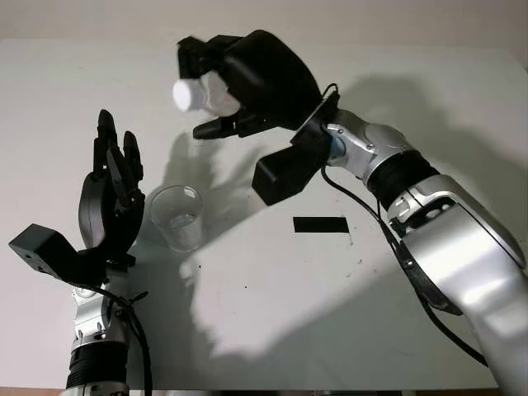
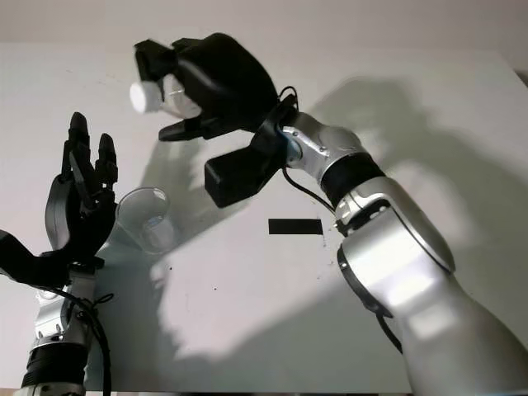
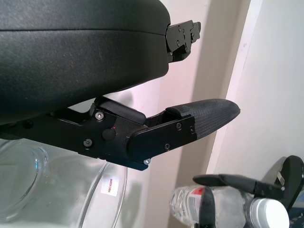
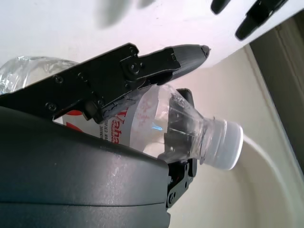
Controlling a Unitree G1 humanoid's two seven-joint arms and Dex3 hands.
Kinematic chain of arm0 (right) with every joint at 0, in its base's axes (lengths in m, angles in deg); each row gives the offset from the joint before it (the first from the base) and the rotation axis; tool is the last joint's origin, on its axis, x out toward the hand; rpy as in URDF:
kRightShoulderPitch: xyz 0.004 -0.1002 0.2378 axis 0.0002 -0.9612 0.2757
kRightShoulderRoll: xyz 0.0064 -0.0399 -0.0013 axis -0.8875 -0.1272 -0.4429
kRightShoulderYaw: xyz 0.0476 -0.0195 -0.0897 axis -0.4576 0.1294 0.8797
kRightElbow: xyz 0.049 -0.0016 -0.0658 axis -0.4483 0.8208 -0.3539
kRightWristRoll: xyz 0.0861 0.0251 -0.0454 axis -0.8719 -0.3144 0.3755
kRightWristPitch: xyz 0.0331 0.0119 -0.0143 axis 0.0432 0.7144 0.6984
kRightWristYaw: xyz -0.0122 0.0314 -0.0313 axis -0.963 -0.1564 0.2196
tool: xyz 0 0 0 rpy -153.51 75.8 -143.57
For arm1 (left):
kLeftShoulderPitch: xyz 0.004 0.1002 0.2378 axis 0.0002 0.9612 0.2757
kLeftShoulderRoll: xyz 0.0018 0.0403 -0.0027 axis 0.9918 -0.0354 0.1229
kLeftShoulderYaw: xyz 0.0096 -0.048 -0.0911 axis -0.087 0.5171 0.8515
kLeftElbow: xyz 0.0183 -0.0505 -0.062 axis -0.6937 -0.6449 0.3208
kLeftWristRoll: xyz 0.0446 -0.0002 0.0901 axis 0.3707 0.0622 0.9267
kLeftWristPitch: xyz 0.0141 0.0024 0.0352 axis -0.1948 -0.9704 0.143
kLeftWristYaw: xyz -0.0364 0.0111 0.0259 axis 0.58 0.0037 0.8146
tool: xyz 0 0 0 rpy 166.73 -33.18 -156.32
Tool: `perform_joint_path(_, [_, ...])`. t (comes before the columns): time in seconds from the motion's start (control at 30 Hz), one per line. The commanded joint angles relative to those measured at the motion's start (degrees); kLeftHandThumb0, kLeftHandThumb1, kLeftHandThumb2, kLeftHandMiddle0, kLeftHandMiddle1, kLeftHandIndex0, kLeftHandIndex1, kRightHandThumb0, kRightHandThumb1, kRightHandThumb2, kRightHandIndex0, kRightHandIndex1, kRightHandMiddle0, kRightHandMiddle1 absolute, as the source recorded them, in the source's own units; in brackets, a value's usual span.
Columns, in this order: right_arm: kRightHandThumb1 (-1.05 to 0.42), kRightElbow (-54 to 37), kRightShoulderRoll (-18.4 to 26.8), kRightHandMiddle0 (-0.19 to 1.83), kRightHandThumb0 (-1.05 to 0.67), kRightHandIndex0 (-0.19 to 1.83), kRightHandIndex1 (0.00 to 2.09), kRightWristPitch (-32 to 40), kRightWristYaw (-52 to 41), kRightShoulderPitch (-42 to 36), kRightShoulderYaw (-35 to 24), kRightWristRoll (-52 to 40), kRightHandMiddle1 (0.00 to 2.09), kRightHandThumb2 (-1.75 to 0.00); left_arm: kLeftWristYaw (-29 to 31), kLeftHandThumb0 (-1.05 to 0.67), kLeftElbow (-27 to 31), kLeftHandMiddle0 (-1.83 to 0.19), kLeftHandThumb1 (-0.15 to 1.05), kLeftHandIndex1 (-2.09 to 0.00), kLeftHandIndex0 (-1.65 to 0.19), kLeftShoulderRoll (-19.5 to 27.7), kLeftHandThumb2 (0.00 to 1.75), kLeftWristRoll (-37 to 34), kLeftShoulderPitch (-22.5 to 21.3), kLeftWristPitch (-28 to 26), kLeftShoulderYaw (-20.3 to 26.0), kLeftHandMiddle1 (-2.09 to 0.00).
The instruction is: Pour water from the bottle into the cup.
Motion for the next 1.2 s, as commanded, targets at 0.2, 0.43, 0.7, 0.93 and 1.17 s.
perform_joint_path(0.2, [-1.05,-10.61,2.49,0.89,-0.35,1.14,2.09,9.28,-17.73,-9.73,-13.59,-16.48,2.09,-0.39,0.54,-0.75,-0.81,0.19,1.05,0.0,0.19,-0.65,0.7,-0.05,3.03,-0.47,-0.09,0.0])
perform_joint_path(0.43, [-1.05,-35.86,3.84,1.03,-0.37,1.26,2.09,33.44,-32.74,-22.84,-22.82,-33.73,2.09,-0.46,0.88,-0.75,-0.63,0.19,1.05,0.0,0.19,-0.12,0.71,0.06,2.67,-1.21,-0.26,0.0])
perform_joint_path(0.7, [-1.05,-56.06,2.61,0.87,-0.39,1.13,2.09,48.64,-30.94,-33.8,-26.93,-38.83,2.09,-0.5,0.7,-0.76,-0.96,0.19,1.05,0.0,0.19,-0.23,0.72,0.08,1.53,-1.73,-0.53,0.0])
perform_joint_path(0.93, [-1.05,-64.09,-1.56,0.98,-0.42,1.22,2.09,54.78,-27.73,-40.03,-28.43,-42.4,2.09,-0.49,0.81,-0.77,-0.2,0.19,1.05,0.0,0.19,0.34,0.72,-0.13,1.76,-2.37,-0.33,0.0])
perform_joint_path(1.17, [-1.05,-67.53,-5.01,1.01,-0.44,1.21,2.09,53.84,-25.89,-44.25,-26.99,-41.51,2.09,-0.53,0.64,-0.76,0.86,0.19,1.05,0.0,0.19,0.22,0.73,-0.14,2.32,-2.61,-0.25,0.0])
